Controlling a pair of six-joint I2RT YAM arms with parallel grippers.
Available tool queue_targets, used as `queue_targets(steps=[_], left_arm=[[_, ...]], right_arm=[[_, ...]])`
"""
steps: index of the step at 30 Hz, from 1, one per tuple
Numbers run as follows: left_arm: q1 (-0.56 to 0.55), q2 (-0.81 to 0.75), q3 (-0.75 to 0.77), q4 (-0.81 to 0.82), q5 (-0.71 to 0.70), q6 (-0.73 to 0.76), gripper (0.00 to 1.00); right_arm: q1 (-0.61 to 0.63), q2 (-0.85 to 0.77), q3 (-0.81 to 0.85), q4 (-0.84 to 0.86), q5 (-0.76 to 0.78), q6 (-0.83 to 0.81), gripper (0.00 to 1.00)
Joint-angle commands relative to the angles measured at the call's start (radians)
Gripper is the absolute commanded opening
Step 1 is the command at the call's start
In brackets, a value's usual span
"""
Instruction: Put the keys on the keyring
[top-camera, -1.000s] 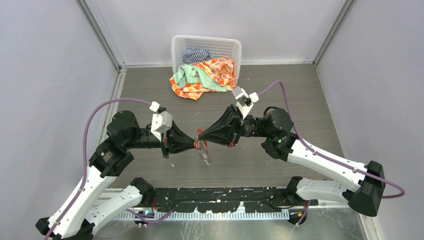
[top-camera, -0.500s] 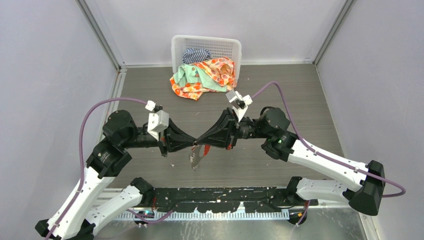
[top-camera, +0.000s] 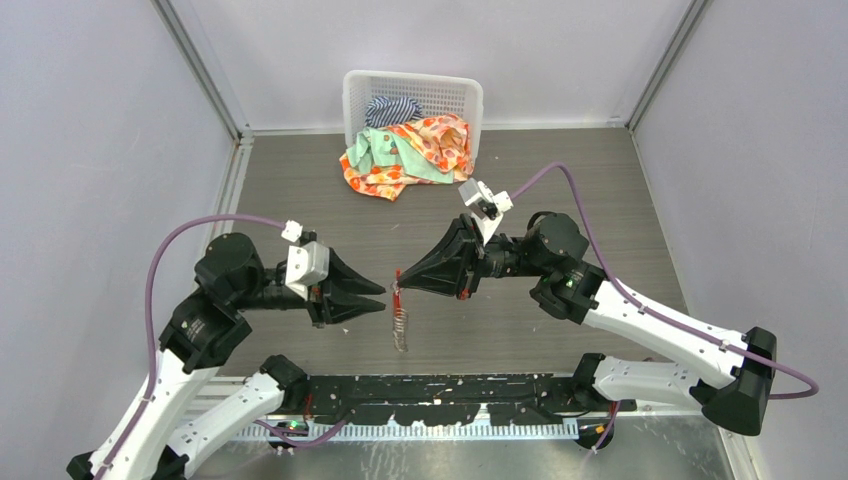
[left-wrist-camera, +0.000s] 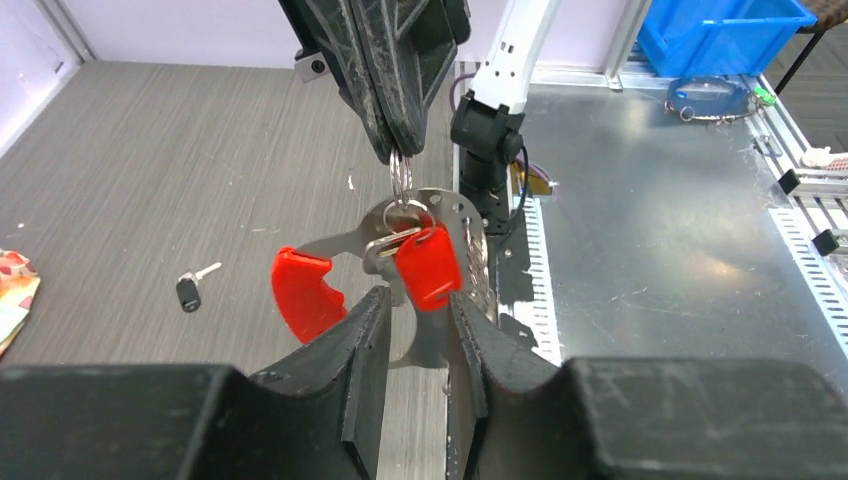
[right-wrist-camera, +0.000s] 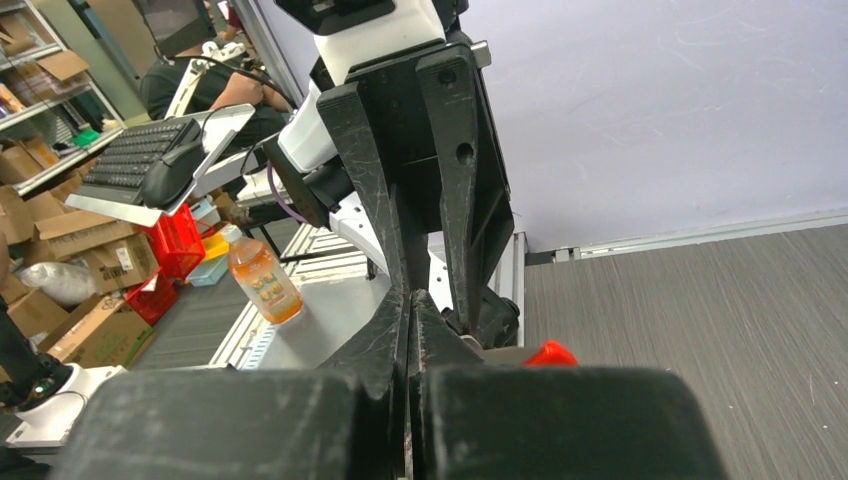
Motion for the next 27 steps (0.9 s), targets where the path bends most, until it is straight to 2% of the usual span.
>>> queue_targets(steps=[1, 6, 14, 20, 22, 27], left_arm=[[0.006, 0.003, 0.029, -0.052, 0.009, 0.05, 0.3], [0.006, 0.03, 0.027, 0.035, 0.029, -0.02, 0.33], [0.006, 0.065, 0.011, 0.155, 0.047, -0.133, 0.3], [0.008, 0.072, 0.022, 0.178, 0.044, -0.157, 0.31], [0.007, 0.07, 0.021, 0.177, 0.048, -0.158, 0.35], [0.007, 0.033, 0.001, 0.052, 0.04, -0.058, 0.57]], right_arm=[[0.003, -0.026, 0.041, 0.033, 0.014, -0.014, 0.01], [0.004, -0.018, 0.039, 0.047, 0.01, -0.004, 0.01], [0.004, -0.013, 0.033, 0.048, 0.01, -0.002, 0.01], [0.004, 0.004, 0.028, 0.046, 0.01, -0.006, 0.01], [0.005, 0.003, 0.028, 0.042, 0.017, -0.012, 0.01], [0.004, -0.024, 0.052, -0.052, 0.073, -0.072, 0.01]])
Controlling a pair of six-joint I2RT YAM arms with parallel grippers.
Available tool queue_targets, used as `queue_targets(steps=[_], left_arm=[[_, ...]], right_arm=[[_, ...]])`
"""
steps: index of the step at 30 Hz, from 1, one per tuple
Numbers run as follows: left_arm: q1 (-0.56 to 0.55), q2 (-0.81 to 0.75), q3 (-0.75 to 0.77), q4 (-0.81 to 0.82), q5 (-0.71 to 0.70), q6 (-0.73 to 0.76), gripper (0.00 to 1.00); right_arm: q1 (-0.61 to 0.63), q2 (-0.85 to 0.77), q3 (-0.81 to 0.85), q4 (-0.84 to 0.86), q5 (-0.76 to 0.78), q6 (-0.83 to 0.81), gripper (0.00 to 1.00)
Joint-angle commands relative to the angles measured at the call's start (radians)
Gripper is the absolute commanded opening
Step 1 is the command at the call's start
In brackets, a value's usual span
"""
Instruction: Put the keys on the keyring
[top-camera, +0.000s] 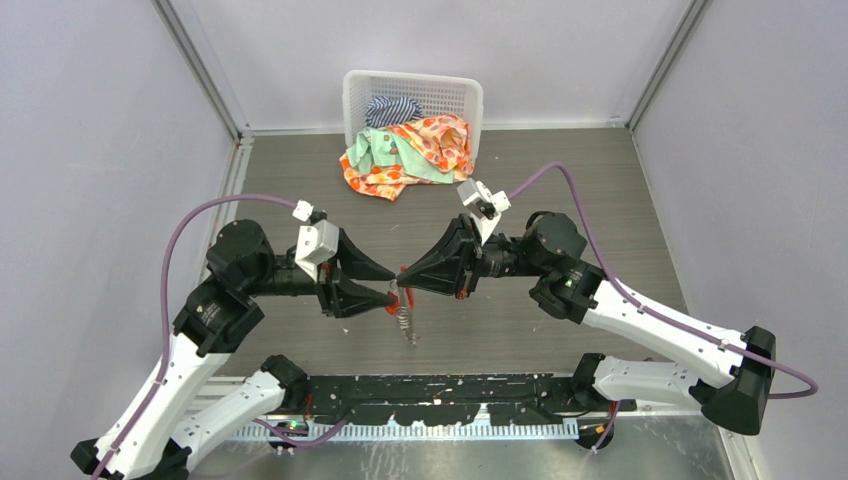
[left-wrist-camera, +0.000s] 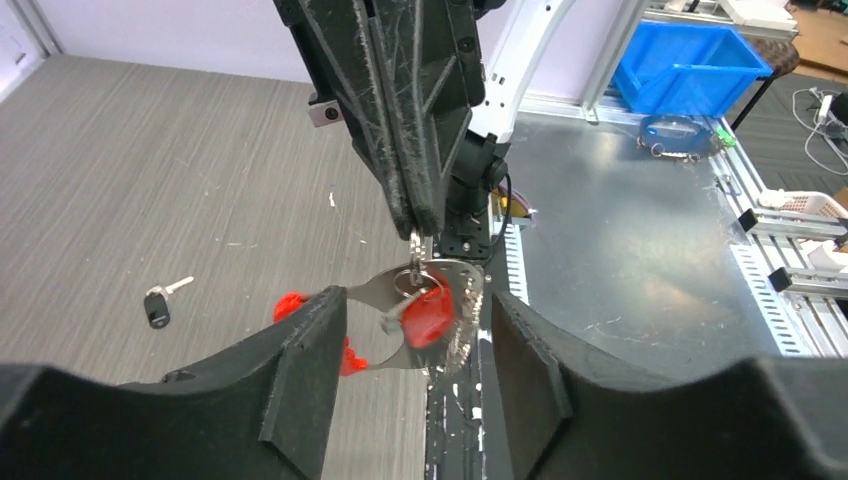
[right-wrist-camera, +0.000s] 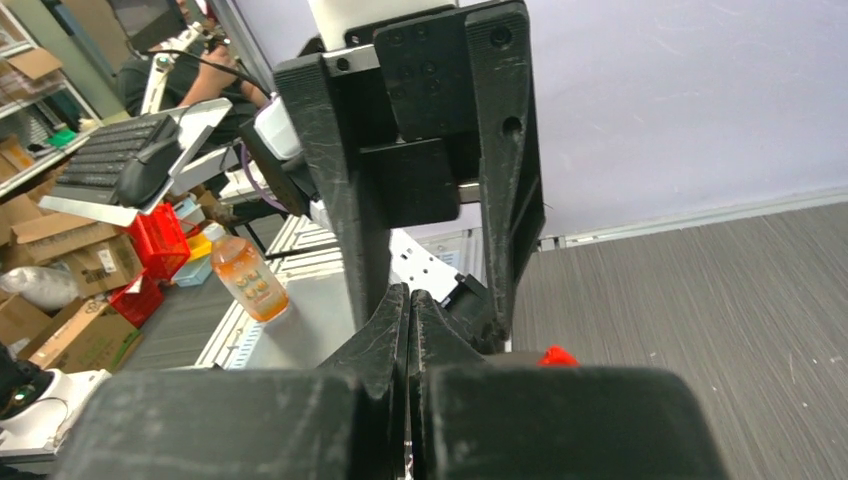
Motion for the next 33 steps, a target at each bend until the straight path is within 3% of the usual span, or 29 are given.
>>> queue_targets(steps=[1, 4, 8, 13, 20, 28, 33], left_arm=[[0.003, -0.046, -0.009, -0.086, -0.002, 0.078, 0.64], [0.004, -0.081, -0.045, -0.14, -0.053, 0.09, 0.84], [0.008, -0.113, -0.096, -0.152, -0.172, 0.024, 0.89], [0.009, -0.09, -0.143, -0.147, -0.192, -0.015, 0.99], [0.008, 0.023, -0.168, 0.01, -0.189, -0.127, 1.0], [0.007, 0.075, -0.155, 0.108, -0.119, -0.142, 0.99], [0.007, 0.027, -0.171, 0.026, -0.202, 0.004, 0.33]], right_arm=[[0.003, -0.034, 0.06, -0.07, 0.071, -0.073, 0.01], [0.003, -0.044, 0.081, -0.13, 0.116, -0.112, 0.01], [0.003, -0.041, 0.118, -0.216, 0.178, -0.146, 0.01], [0.007, -0.029, 0.152, -0.273, 0.259, -0.17, 0.01], [0.043, 0.015, 0.193, -0.323, 0.371, -0.187, 0.01], [0.098, 0.04, 0.226, -0.378, 0.508, -0.246, 0.01], [0.102, 0.018, 0.219, -0.374, 0.538, -0.244, 0.01]])
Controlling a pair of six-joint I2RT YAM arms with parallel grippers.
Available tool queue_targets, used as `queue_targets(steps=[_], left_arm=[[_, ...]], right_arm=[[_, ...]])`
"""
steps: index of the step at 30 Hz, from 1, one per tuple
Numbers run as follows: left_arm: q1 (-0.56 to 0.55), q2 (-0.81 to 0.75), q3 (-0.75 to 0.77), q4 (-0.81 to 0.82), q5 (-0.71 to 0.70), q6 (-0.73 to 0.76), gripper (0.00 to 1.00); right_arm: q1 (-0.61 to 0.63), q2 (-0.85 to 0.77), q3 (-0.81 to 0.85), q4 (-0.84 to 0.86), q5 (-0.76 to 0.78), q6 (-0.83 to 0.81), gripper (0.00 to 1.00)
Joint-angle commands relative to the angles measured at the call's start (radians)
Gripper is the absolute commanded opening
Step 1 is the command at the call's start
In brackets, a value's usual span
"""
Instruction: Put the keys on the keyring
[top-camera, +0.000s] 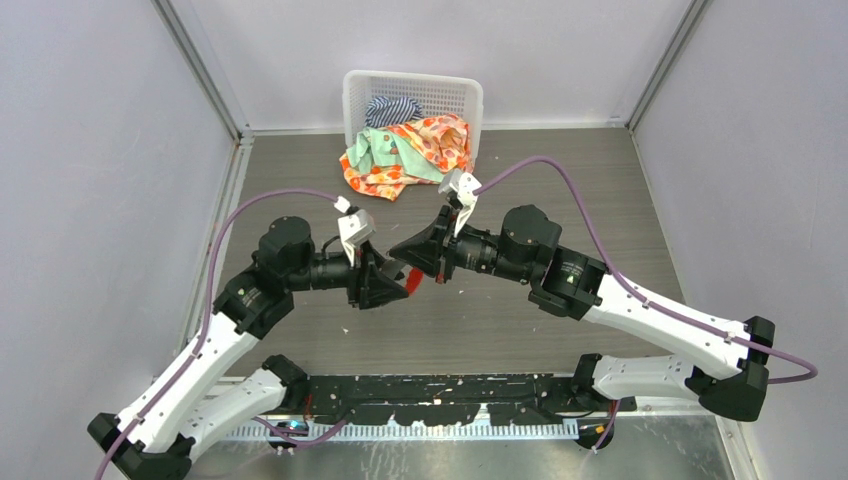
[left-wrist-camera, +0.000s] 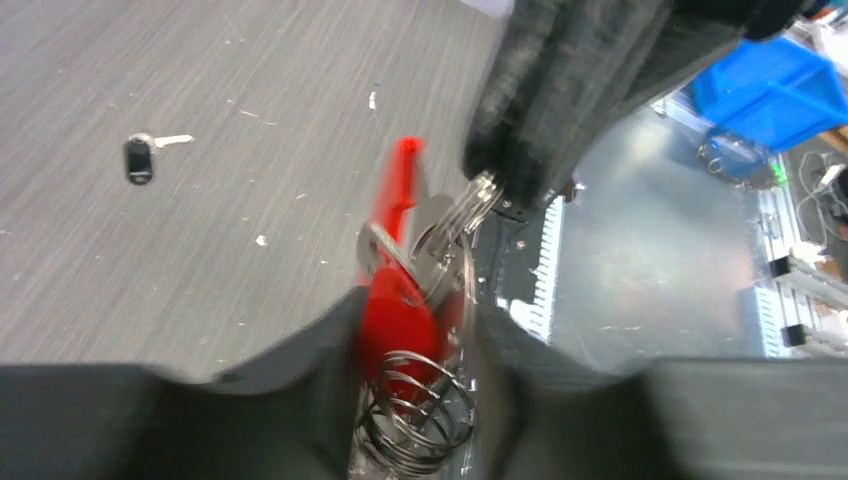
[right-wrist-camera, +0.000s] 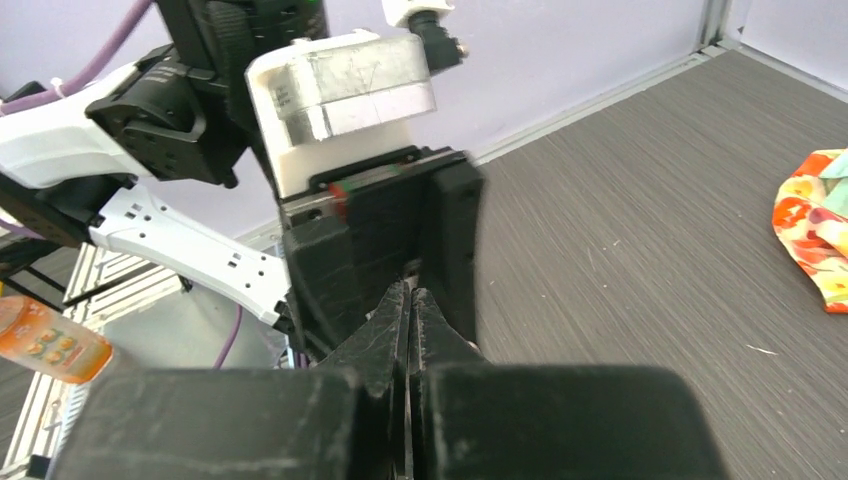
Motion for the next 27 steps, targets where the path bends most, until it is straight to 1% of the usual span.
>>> queue_targets(steps=[1, 4, 6, 7, 8, 10, 11, 12, 13, 14, 15, 17, 19, 21, 22, 24, 26, 27], left_arm=[[0.005, -0.06, -0.003, -0.012, -0.043, 0.117, 0.28], [0.004, -0.088, -0.015, -0.041, -0.022, 0.144, 0.23], [0.004, -0.1, -0.017, -0.04, -0.008, 0.152, 0.11], [0.004, -0.1, -0.014, -0.039, -0.008, 0.157, 0.02], [0.004, -0.097, -0.009, -0.042, -0.009, 0.161, 0.01], [0.004, -0.088, 0.006, -0.053, 0.03, 0.185, 0.01], [0.003, -0.081, 0.016, -0.062, 0.061, 0.224, 0.01], [0.004, -0.075, 0.031, -0.076, 0.093, 0.263, 0.01], [0.005, -0.068, 0.044, -0.094, 0.128, 0.309, 0.0], [0.004, -0.062, 0.06, -0.122, 0.173, 0.376, 0.0], [0.004, -0.059, 0.081, -0.173, 0.214, 0.512, 0.0], [0.002, -0.06, 0.115, -0.278, 0.246, 0.733, 0.0], [-0.002, -0.071, 0.142, -0.358, 0.242, 0.921, 0.0], [-0.006, -0.084, 0.155, -0.434, 0.253, 1.155, 0.0], [-0.009, -0.093, 0.157, -0.487, 0.26, 1.307, 0.0], [-0.019, -0.119, 0.137, -0.597, 0.261, 1.659, 0.0], [-0.021, -0.162, 0.079, -0.648, 0.247, 2.02, 0.0], [-0.022, -0.186, 0.043, -0.64, 0.239, 2.158, 0.0]], right_arm=[[0.006, -0.042, 0.037, 0.041, 0.074, -0.018, 0.01], [0.006, -0.056, 0.033, 0.033, 0.091, -0.014, 0.01], [0.006, -0.059, 0.033, 0.032, 0.082, -0.004, 0.01], [0.007, -0.061, 0.033, 0.032, 0.073, 0.001, 0.02], [0.007, -0.064, 0.032, 0.033, 0.064, 0.007, 0.05], [0.007, -0.071, 0.029, 0.034, 0.052, 0.024, 0.16], [0.006, -0.081, 0.03, 0.027, 0.051, 0.029, 0.24], [0.006, -0.091, 0.032, 0.015, 0.053, 0.033, 0.35], [0.006, -0.102, 0.037, -0.005, 0.06, 0.04, 0.41], [0.007, -0.112, 0.046, -0.042, 0.071, 0.041, 0.49], [0.007, -0.122, 0.06, -0.096, 0.081, 0.041, 0.59], [0.006, -0.142, 0.094, -0.185, 0.117, 0.054, 0.68], [0.005, -0.154, 0.128, -0.276, 0.16, 0.084, 0.71], [0.0, -0.152, 0.15, -0.348, 0.205, 0.129, 0.74], [-0.008, -0.142, 0.156, -0.377, 0.222, 0.158, 0.76], [-0.051, -0.114, 0.152, -0.423, 0.223, 0.227, 0.76], [-0.101, -0.091, 0.115, -0.402, 0.162, 0.313, 0.77], [-0.125, -0.085, 0.082, -0.367, 0.12, 0.361, 0.79]])
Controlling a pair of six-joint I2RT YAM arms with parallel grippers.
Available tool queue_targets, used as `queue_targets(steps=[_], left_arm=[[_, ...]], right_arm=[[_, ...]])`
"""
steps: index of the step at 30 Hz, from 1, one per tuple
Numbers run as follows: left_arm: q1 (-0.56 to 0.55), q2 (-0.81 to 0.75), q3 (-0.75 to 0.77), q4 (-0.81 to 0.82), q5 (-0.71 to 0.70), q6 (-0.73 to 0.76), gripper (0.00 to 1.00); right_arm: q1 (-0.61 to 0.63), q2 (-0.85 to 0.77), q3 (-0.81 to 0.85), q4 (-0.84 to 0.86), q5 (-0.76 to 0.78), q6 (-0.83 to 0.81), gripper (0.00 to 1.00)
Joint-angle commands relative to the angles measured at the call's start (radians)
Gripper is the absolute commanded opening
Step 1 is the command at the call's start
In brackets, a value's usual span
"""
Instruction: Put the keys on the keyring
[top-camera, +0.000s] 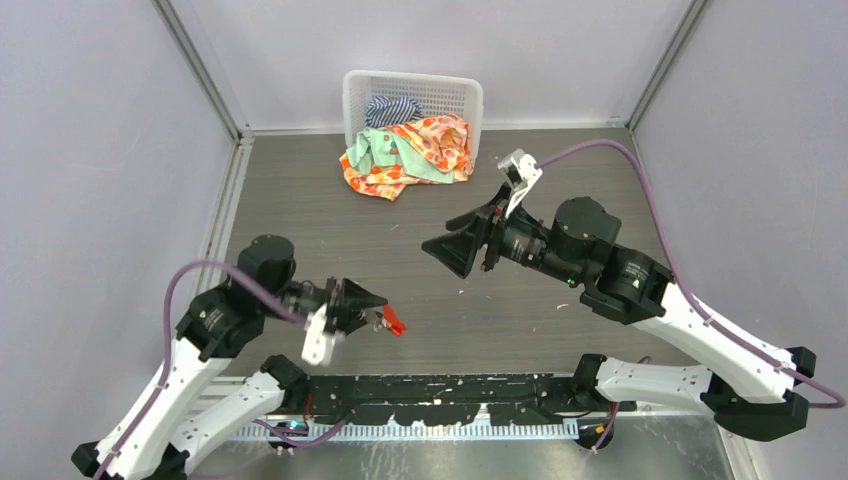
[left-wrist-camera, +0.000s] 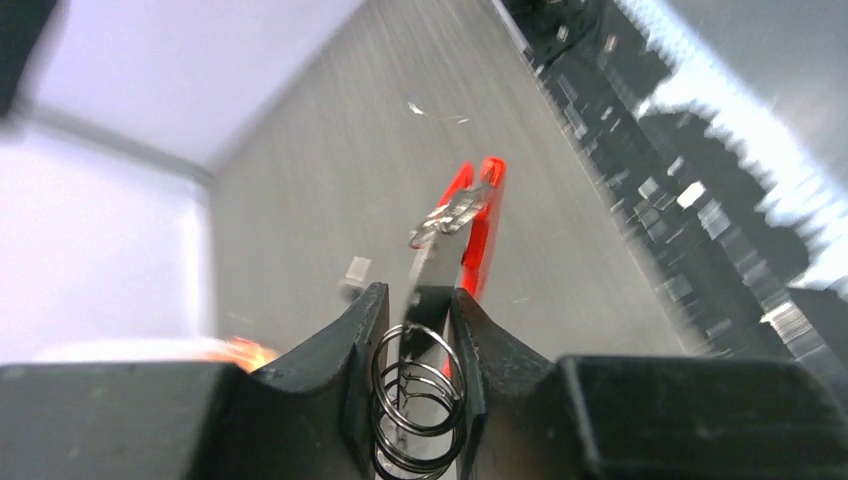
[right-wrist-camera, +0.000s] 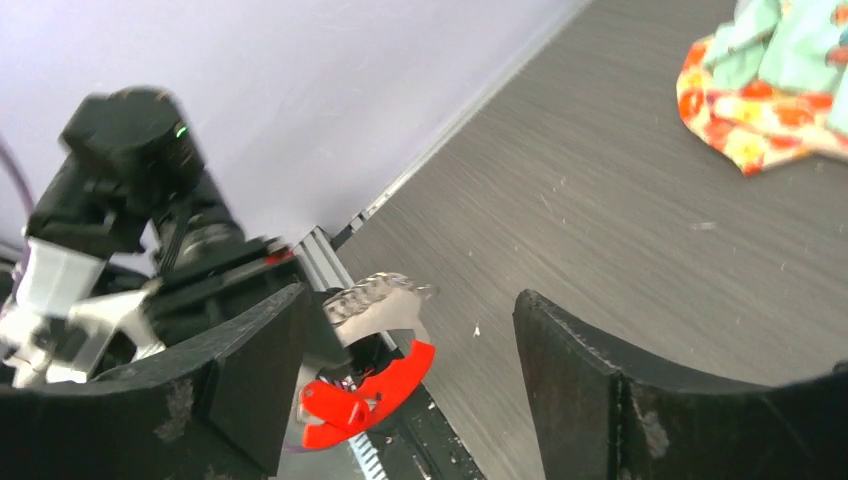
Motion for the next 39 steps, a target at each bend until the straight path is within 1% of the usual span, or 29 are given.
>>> queue_targets(steps=[1, 3, 6, 9, 10, 11, 12, 15, 19, 20, 21, 22, 24, 28, 30, 31, 34, 35, 36, 37, 39], left_arm=[[-0.007, -0.091, -0.105, -0.116, 0.028, 0.871, 0.0], [-0.006, -0.133, -0.173, -0.013, 0.058, 0.994, 0.0], [-0.007, -0.172, -0.239, 0.122, 0.133, 1.09, 0.0], [-0.008, -0.163, -0.241, 0.13, 0.207, 1.223, 0.0], [-0.007, -0.155, -0.238, 0.126, 0.224, 1.267, 0.0], [-0.006, -0.142, -0.231, 0.119, 0.238, 1.316, 0.0], [-0.006, -0.128, -0.22, 0.106, 0.246, 1.363, 0.0], [-0.006, -0.073, -0.161, 0.033, 0.256, 1.494, 0.0], [-0.007, -0.049, -0.135, 0.044, 0.251, 1.504, 0.0], [-0.007, -0.051, -0.138, 0.049, 0.244, 1.505, 0.0], [-0.006, -0.055, -0.143, 0.052, 0.237, 1.503, 0.0], [-0.007, -0.058, -0.148, 0.057, 0.236, 1.504, 0.0], [-0.007, -0.061, -0.153, 0.064, 0.234, 1.504, 0.0], [-0.007, -0.059, -0.152, 0.084, 0.219, 1.5, 0.0], [-0.007, -0.054, -0.145, 0.091, 0.21, 1.498, 0.0], [-0.007, -0.053, -0.142, 0.103, 0.205, 1.493, 0.0], [-0.006, -0.044, -0.132, 0.175, 0.184, 1.447, 0.0], [-0.007, -0.042, -0.128, 0.202, 0.18, 1.424, 0.0], [-0.007, -0.04, -0.12, 0.227, 0.174, 1.407, 0.0], [-0.007, -0.039, -0.114, 0.236, 0.17, 1.396, 0.0], [-0.007, -0.038, -0.104, 0.24, 0.16, 1.388, 0.0]], right_arm=[[-0.092, 0.045, -0.099, 0.015, -0.095, 0.223, 0.82], [-0.121, 0.035, -0.179, 0.132, -0.171, 0.298, 0.84], [-0.148, 0.038, -0.279, 0.314, -0.319, 0.352, 0.84], [-0.179, 0.094, -0.349, 0.482, -0.477, 0.415, 0.85], [-0.19, 0.118, -0.38, 0.563, -0.527, 0.469, 0.85], [-0.2, 0.149, -0.409, 0.688, -0.561, 0.553, 0.85], [-0.21, 0.183, -0.432, 0.747, -0.586, 0.598, 0.85], [-0.227, 0.291, -0.481, 1.02, -0.657, 0.825, 0.84], [-0.229, 0.43, -0.549, 1.489, -0.673, 1.139, 0.84], [-0.228, 0.46, -0.553, 1.573, -0.679, 1.202, 0.84], [-0.228, 0.485, -0.555, 1.636, -0.688, 1.247, 0.96], [-0.228, 0.501, -0.559, 1.686, -0.693, 1.278, 0.99], [-0.228, 0.517, -0.576, 1.728, -0.693, 1.302, 1.0], [-0.228, 0.499, -0.585, 1.709, -0.708, 1.279, 1.0], [-0.227, 0.46, -0.591, 1.624, -0.718, 1.211, 1.0], [-0.226, 0.434, -0.59, 1.551, -0.726, 1.161, 1.0], [-0.236, 0.354, -0.551, 1.226, -0.741, 0.95, 1.0], [-0.246, 0.33, -0.541, 1.134, -0.734, 0.906, 1.0], [-0.258, 0.314, -0.534, 1.079, -0.729, 0.887, 1.0], [-0.272, 0.305, -0.53, 1.061, -0.733, 0.887, 0.99], [-0.278, 0.308, -0.534, 1.118, -0.752, 0.934, 0.92]])
